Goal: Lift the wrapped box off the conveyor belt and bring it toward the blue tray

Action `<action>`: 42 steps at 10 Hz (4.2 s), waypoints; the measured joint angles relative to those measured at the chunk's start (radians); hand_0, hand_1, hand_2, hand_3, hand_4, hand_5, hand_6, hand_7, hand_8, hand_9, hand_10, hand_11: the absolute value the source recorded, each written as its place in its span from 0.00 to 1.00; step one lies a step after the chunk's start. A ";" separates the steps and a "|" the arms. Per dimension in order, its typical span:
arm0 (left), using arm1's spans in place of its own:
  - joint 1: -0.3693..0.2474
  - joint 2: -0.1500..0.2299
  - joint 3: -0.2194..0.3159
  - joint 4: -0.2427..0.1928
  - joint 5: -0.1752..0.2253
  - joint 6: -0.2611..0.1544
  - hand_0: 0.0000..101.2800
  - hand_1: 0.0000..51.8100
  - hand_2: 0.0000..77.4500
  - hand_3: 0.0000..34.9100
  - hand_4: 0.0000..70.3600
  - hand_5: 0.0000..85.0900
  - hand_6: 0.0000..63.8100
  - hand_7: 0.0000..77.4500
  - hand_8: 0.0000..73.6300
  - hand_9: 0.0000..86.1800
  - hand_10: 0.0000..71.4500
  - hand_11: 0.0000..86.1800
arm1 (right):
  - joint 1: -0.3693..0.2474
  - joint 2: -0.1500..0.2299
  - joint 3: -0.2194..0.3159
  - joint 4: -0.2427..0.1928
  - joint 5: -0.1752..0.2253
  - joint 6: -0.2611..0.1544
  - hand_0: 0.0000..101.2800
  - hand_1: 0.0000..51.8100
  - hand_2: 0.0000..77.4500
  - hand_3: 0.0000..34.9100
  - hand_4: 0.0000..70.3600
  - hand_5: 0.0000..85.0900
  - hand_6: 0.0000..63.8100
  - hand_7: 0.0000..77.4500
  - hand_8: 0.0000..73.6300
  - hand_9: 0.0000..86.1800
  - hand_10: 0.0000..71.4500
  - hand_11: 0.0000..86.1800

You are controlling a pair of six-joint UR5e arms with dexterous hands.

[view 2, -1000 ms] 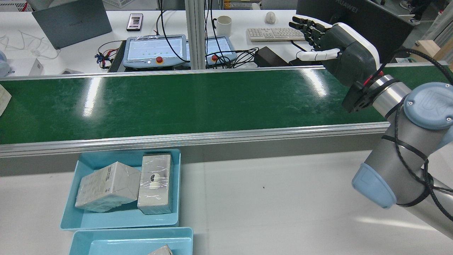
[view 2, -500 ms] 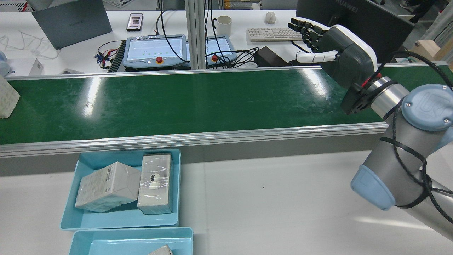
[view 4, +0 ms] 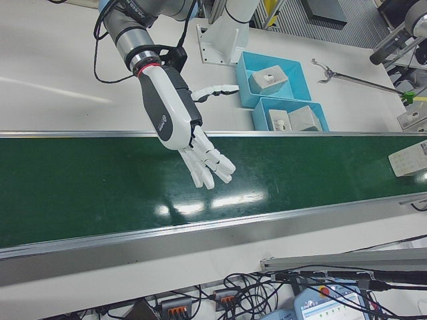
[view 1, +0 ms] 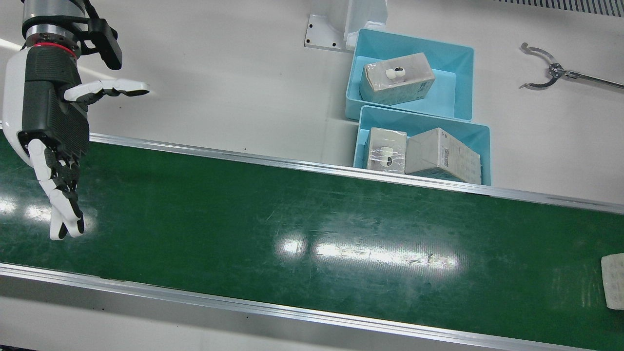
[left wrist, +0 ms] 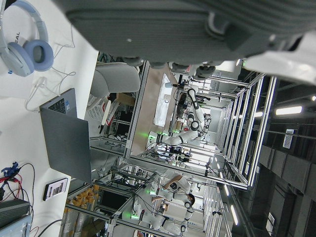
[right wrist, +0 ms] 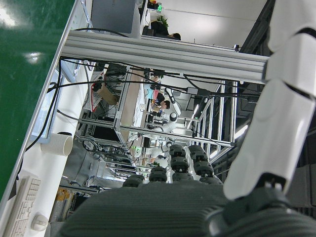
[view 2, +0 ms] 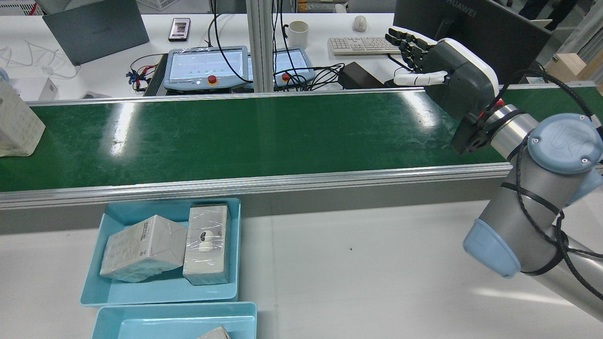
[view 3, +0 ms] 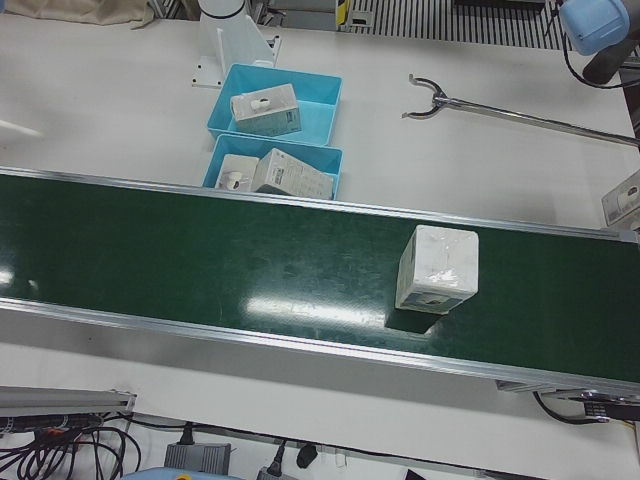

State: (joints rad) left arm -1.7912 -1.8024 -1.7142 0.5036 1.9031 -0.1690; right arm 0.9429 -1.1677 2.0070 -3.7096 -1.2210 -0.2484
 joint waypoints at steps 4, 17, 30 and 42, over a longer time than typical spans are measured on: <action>0.000 0.000 0.000 0.000 0.000 0.000 0.00 0.00 0.01 0.00 0.00 0.01 0.00 0.00 0.00 0.00 0.01 0.00 | 0.004 0.001 -0.003 -0.001 0.000 -0.001 0.46 0.29 0.20 0.00 0.10 0.11 0.00 0.06 0.03 0.04 0.01 0.01; 0.000 0.000 0.000 0.000 0.000 0.000 0.00 0.00 0.01 0.00 0.00 0.01 0.00 0.00 0.00 0.00 0.00 0.00 | -0.005 0.008 -0.027 -0.001 0.000 -0.002 0.47 0.29 0.24 0.00 0.10 0.12 0.01 0.08 0.03 0.03 0.01 0.03; 0.000 0.000 0.000 0.000 0.000 0.000 0.00 0.00 0.01 0.00 0.00 0.01 0.00 0.00 0.00 0.00 0.01 0.00 | -0.006 0.008 -0.028 -0.001 0.000 -0.002 0.47 0.29 0.25 0.00 0.12 0.13 0.03 0.09 0.03 0.03 0.01 0.03; 0.000 0.000 0.000 0.000 0.000 0.000 0.00 0.00 0.01 0.00 0.00 0.01 0.00 0.00 0.00 0.00 0.01 0.00 | -0.012 0.041 -0.066 0.000 0.002 0.000 0.47 0.29 0.25 0.00 0.12 0.13 0.03 0.10 0.03 0.03 0.01 0.03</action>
State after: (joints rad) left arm -1.7912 -1.8024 -1.7142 0.5036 1.9031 -0.1690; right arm 0.9312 -1.1270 1.9406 -3.7093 -1.2195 -0.2486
